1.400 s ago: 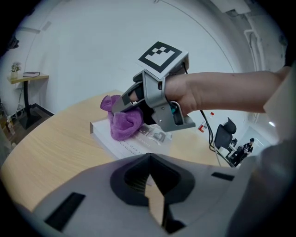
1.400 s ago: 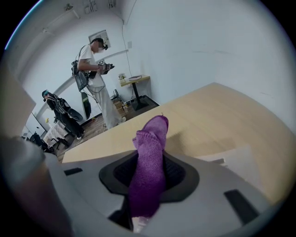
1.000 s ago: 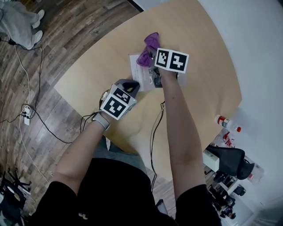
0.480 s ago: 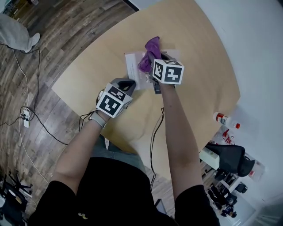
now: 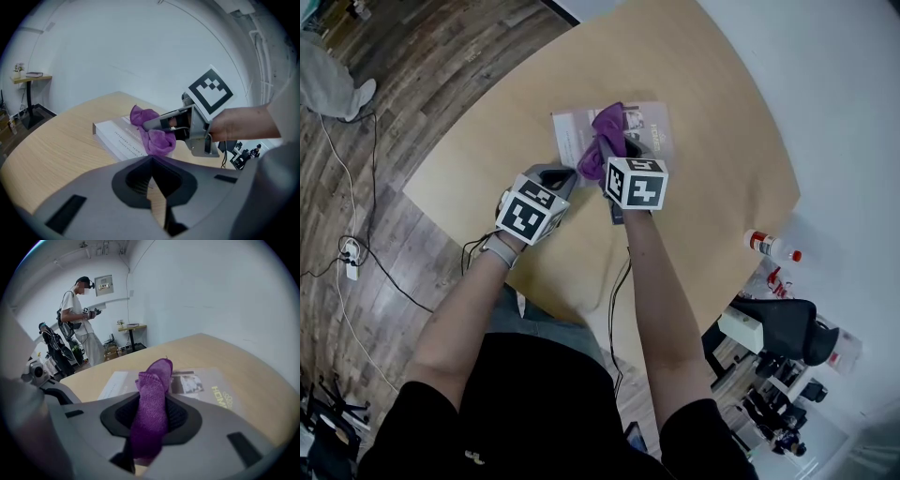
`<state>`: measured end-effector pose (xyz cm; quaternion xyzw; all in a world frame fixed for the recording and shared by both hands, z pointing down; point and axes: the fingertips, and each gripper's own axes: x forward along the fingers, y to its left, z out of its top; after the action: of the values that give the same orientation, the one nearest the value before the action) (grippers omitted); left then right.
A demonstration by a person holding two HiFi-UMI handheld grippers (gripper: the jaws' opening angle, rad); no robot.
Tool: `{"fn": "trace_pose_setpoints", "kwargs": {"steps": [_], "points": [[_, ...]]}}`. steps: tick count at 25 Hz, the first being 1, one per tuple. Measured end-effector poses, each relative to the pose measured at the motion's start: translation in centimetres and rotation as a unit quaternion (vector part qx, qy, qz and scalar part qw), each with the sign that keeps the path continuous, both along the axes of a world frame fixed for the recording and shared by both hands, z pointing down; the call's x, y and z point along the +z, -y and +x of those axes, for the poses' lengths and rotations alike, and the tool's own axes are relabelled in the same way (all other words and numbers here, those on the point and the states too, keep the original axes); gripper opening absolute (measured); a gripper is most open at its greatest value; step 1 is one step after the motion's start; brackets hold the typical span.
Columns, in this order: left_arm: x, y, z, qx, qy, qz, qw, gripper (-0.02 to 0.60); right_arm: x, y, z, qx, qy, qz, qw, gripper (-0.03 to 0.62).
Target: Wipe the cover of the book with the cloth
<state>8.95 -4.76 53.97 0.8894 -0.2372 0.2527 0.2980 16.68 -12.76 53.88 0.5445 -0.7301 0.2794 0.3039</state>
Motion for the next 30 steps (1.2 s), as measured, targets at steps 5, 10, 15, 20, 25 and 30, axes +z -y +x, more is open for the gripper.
{"fn": "trace_pose_setpoints", "kwargs": {"steps": [5,10,15,20,25,30], "points": [[0.0,0.0,-0.1,-0.001,0.004,0.004,1.0000,0.020,0.1,-2.0,-0.3,-0.001,-0.007,-0.006,1.000,0.132],[0.0,-0.1,-0.1,0.001,0.006,0.005,1.0000,0.020,0.1,-3.9,-0.3,0.001,-0.005,-0.002,1.000,0.130],[-0.2,0.2,0.1,0.001,0.005,0.009,0.9999,0.020,0.1,-4.9,0.4,0.031,0.020,0.007,0.999,0.132],[-0.3,0.1,0.0,0.005,0.004,0.008,1.0000,0.020,0.0,-5.3,1.9,0.063,0.026,0.011,0.998,0.132],[-0.2,0.1,0.1,0.007,0.003,0.008,0.9999,0.020,0.0,-4.9,3.6,0.075,0.027,-0.010,0.997,0.130],[-0.1,0.0,0.1,0.008,0.004,0.008,0.9999,0.020,0.1,-3.9,4.5,0.075,0.025,-0.029,0.996,0.130]]}}
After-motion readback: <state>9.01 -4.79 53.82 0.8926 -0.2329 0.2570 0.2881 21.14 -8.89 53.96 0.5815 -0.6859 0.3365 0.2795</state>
